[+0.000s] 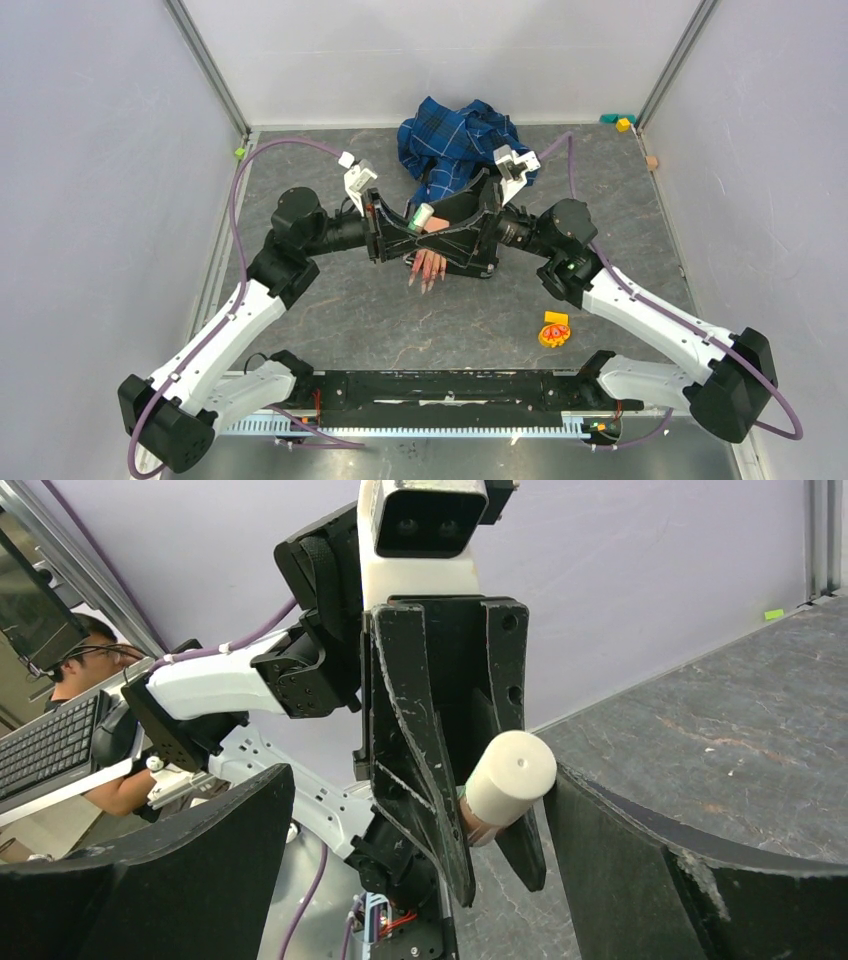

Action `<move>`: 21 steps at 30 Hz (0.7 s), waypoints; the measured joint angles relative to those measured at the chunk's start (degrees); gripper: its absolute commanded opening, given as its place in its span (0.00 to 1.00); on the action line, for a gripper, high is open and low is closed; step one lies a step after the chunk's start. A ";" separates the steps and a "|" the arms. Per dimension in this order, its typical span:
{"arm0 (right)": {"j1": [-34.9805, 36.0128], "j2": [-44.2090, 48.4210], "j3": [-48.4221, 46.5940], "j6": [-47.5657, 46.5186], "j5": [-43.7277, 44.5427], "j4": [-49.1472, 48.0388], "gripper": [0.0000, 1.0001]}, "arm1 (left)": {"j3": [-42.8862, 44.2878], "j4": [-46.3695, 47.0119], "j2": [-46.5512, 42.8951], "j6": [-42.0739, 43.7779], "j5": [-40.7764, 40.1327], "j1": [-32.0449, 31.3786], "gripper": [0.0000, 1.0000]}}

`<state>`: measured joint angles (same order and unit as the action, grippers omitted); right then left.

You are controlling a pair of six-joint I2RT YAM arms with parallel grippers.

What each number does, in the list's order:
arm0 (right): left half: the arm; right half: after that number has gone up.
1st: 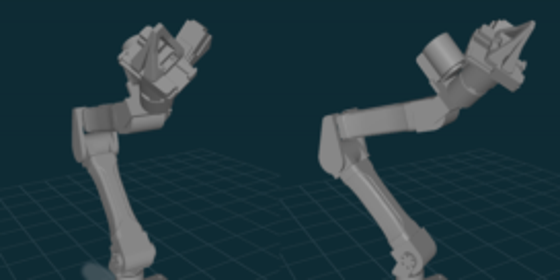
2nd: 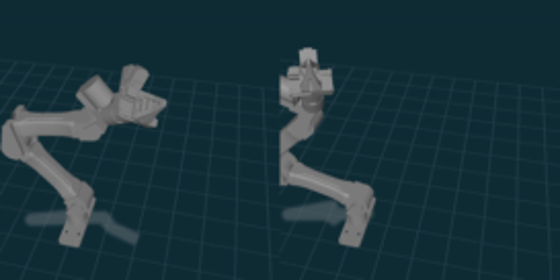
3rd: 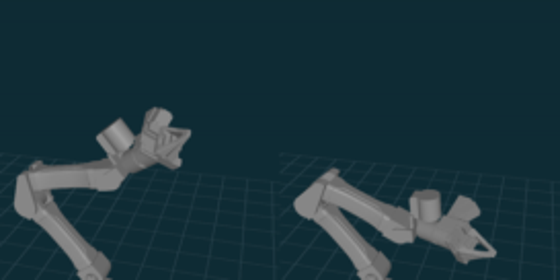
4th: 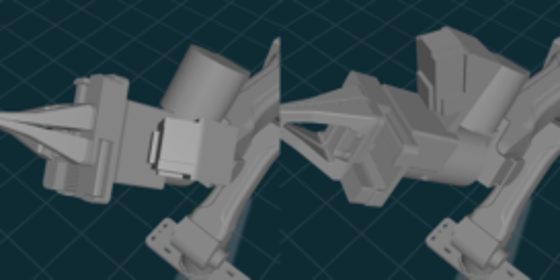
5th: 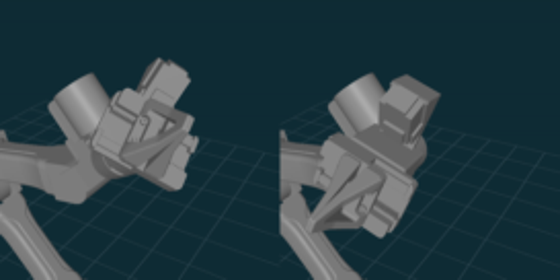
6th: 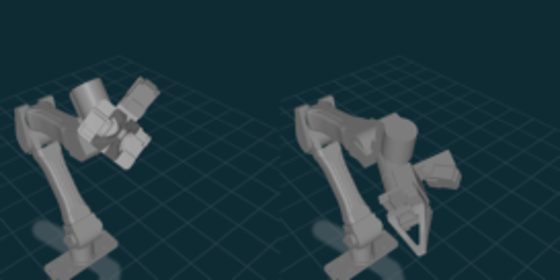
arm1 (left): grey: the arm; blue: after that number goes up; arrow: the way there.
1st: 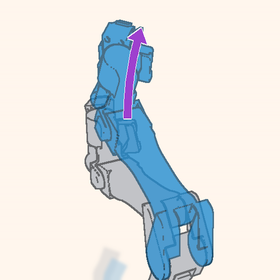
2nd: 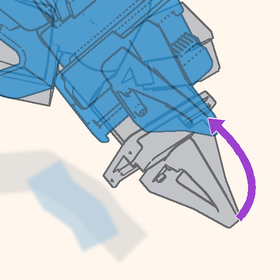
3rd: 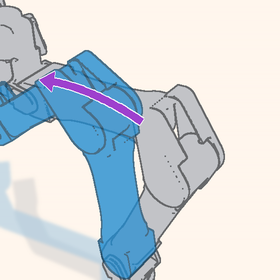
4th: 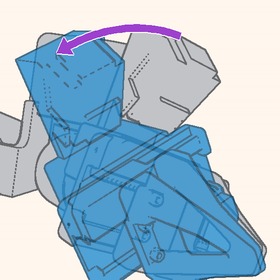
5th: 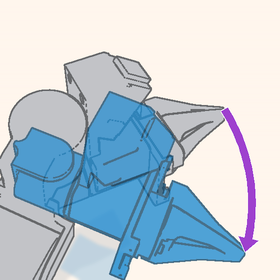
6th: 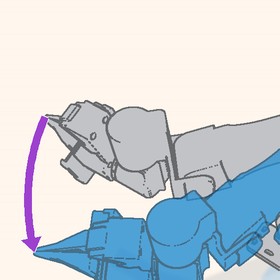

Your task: Paint the nails

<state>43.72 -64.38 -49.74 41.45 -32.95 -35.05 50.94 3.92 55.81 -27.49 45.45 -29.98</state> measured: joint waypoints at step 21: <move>0.33 7.15 0.37 -0.31 -4.57 1.36 0.98 | 0.00 -3.39 -0.07 0.15 -10.88 3.65 0.02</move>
<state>44.05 -57.23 -49.36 41.15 -37.52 -33.69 50.94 0.54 55.75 -27.33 34.57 -26.33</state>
